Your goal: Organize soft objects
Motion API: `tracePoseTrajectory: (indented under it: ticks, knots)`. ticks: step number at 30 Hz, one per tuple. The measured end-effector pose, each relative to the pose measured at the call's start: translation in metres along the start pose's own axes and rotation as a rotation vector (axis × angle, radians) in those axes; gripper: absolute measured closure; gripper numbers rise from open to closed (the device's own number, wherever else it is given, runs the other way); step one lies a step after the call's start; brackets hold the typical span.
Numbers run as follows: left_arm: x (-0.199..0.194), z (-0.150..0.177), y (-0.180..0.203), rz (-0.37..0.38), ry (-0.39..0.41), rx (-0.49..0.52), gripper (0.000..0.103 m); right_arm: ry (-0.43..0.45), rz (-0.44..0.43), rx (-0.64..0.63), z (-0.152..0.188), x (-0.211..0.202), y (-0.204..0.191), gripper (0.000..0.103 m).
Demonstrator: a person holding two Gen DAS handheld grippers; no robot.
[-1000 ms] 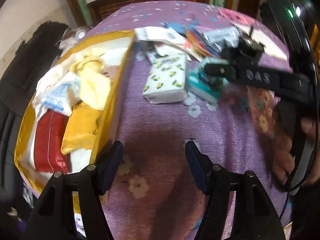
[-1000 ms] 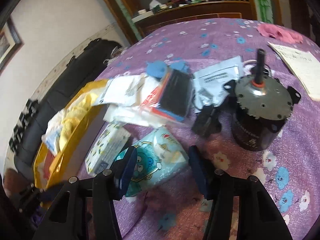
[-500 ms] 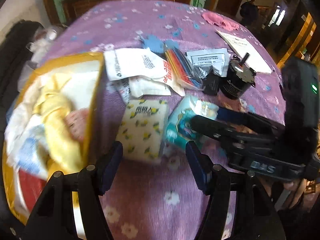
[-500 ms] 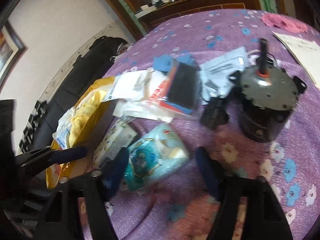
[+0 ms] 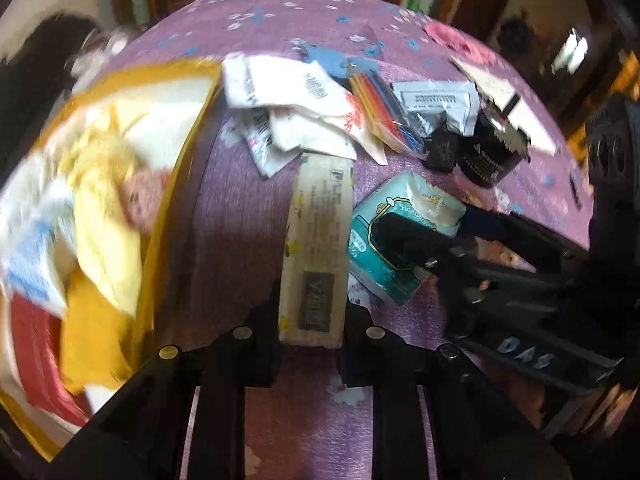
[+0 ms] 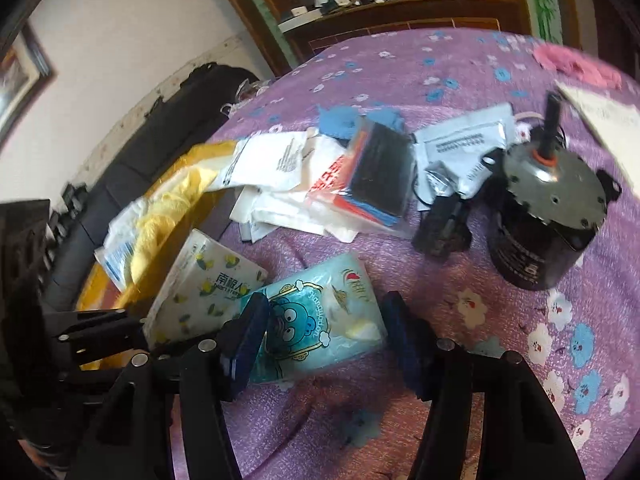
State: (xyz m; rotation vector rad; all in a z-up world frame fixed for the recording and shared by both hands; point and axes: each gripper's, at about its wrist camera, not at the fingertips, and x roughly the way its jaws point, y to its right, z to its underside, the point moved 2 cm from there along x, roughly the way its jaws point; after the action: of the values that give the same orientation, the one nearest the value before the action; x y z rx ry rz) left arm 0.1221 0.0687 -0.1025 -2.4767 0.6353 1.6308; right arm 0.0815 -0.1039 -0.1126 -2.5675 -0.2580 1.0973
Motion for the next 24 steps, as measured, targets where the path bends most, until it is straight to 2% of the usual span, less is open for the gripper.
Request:
tracePoseTrajectory:
  ticks: [3,5,7,9,11,12,17,24]
  knots:
    - [-0.009,0.005,-0.008,0.082,0.007,-0.072,0.085,0.002,0.061,-0.062,0.002,0.004,-0.010,0.046]
    - [-0.018,0.008,-0.008,0.090,0.038,-0.076,0.085,0.003,0.114,-0.110,0.005,0.007,-0.019,0.050]
    - [-0.030,0.013,-0.005,0.079,0.076,-0.072,0.085,0.005,0.112,-0.130,0.006,0.008,-0.023,0.056]
    - [-0.042,0.021,-0.004,0.085,0.111,-0.071,0.085,0.006,0.101,-0.135,0.006,0.008,-0.027,0.074]
    - [-0.048,0.030,-0.010,0.106,0.113,-0.093,0.085,0.003,0.079,-0.146,0.009,0.008,-0.031,0.079]
    - [-0.053,0.034,-0.015,0.118,0.116,-0.112,0.085,0.010,0.082,-0.167,0.010,0.008,-0.036,0.086]
    - [-0.086,0.056,-0.039,0.102,0.161,-0.182,0.085,0.049,0.011,-0.192,0.014,-0.004,-0.048,0.092]
    - [-0.125,0.077,-0.096,0.024,0.217,-0.318,0.085,0.110,-0.086,-0.180,0.017,-0.023,-0.050,0.093]
